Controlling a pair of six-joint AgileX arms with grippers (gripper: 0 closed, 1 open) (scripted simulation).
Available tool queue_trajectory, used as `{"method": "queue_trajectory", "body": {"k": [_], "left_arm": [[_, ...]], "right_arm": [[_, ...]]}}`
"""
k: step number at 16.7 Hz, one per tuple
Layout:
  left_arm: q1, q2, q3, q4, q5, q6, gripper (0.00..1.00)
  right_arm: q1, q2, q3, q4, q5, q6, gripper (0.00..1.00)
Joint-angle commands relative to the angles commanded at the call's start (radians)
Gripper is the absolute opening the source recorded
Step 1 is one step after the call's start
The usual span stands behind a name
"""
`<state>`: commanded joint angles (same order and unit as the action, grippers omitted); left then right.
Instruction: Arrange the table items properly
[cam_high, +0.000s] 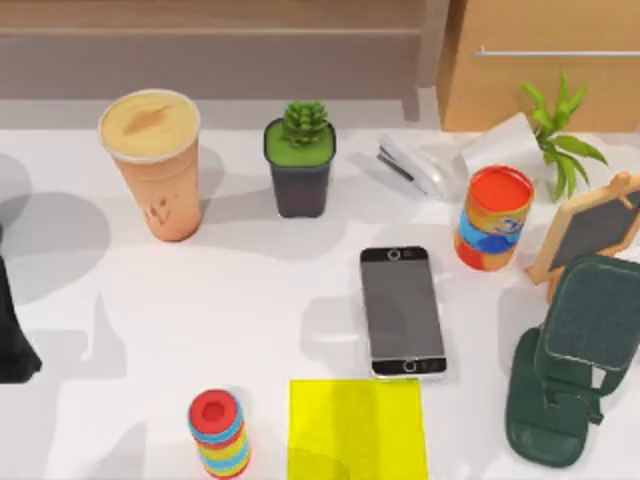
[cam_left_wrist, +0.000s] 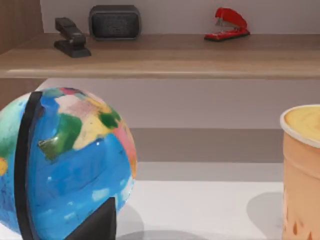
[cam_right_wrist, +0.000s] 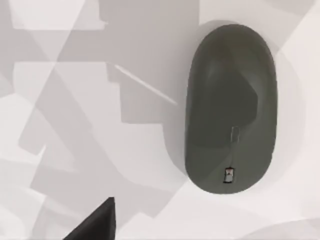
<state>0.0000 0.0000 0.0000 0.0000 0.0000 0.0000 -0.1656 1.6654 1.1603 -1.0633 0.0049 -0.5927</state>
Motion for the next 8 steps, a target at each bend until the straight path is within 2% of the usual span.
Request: {"method": "queue_trajectory", "body": {"k": [4,8], "left_arm": [[0.000,0.000,0.000,0.000,0.000,0.000,1.00],[0.000,0.000,0.000,0.000,0.000,0.000,1.00]], "right_arm": [[-0.002,0.033,-0.048,0.074,0.000,0.003,1.00],[-0.002,0.112,-0.153,0.276,0.000,0.004,1.00]]}}
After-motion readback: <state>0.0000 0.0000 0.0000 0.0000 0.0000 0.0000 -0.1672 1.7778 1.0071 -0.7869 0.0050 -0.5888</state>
